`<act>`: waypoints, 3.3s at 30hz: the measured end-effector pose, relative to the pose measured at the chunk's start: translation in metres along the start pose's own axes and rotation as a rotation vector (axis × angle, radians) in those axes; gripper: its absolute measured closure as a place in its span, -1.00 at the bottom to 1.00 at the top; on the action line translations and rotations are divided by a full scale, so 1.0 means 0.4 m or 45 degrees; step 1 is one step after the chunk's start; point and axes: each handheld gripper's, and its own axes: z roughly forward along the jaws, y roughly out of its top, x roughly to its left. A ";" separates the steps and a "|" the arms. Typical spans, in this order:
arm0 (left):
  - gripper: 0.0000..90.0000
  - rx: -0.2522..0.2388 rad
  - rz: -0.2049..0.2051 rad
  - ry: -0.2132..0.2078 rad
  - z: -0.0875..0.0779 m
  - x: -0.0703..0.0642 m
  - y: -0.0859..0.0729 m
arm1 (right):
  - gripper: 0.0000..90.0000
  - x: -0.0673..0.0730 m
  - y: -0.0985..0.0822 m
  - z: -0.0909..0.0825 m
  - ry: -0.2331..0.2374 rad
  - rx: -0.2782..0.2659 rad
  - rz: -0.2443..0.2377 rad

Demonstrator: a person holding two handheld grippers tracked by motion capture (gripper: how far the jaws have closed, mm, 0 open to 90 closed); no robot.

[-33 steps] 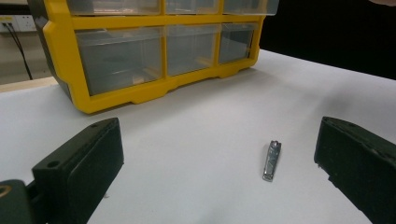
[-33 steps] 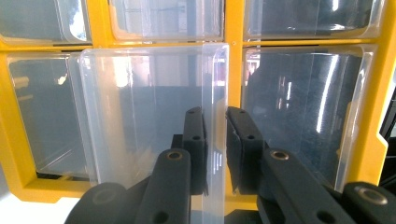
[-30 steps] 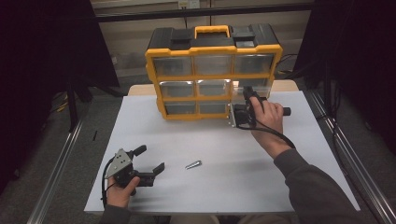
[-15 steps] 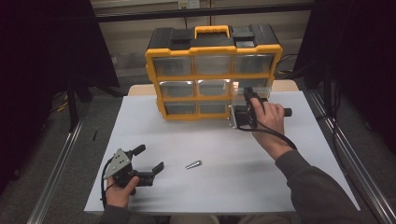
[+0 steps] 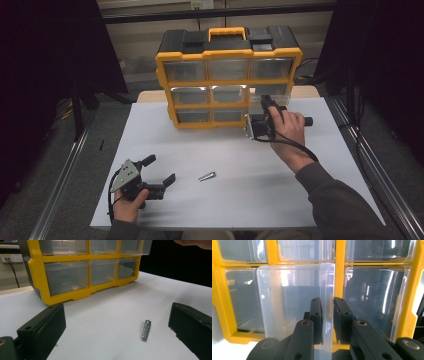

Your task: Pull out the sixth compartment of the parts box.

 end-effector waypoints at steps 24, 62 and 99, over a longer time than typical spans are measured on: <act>-0.97 0.022 0.029 -0.006 0.000 0.001 0.001 | 0.74 0.006 -0.002 -0.016 0.011 -0.016 0.006; -0.97 0.023 0.024 -0.015 0.002 0.000 0.000 | 0.74 0.001 -0.007 -0.041 0.019 -0.041 0.015; -0.97 0.024 0.024 -0.011 0.002 0.000 0.000 | 0.74 0.001 -0.009 -0.065 0.020 -0.064 0.017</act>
